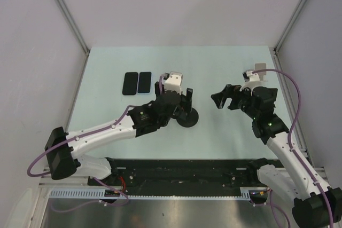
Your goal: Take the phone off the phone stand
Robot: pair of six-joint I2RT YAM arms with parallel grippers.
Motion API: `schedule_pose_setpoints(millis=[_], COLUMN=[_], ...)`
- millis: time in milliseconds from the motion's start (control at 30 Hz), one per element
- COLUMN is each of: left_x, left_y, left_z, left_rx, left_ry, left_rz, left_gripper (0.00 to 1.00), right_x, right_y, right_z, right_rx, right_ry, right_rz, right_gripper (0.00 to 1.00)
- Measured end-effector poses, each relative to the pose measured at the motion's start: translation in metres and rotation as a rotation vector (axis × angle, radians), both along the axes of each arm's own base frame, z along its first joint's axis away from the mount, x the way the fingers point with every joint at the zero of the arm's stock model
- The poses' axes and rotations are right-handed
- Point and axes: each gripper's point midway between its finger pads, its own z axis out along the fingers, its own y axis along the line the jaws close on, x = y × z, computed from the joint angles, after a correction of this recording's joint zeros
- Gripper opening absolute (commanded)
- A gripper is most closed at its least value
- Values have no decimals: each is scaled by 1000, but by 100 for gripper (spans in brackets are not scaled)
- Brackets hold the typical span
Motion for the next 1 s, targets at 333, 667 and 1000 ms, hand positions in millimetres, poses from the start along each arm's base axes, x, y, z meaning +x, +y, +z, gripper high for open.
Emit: schedule_pose_setpoints(millis=[333, 667, 1000], left_x=[6, 8, 8], left_y=[-6, -6, -8], left_z=[-6, -25, -24], left_rx=[18, -5, -43], left_ry=[21, 47, 17], left_rz=[-129, -225, -259], left_gripper=[100, 96, 66], right_x=[-16, -22, -25], right_y=[31, 40, 47], right_z=[9, 7, 6], right_rx=[-5, -28, -39], right_ry=[-82, -105, -115], right_rz=[190, 256, 302], right_gripper=[98, 94, 75])
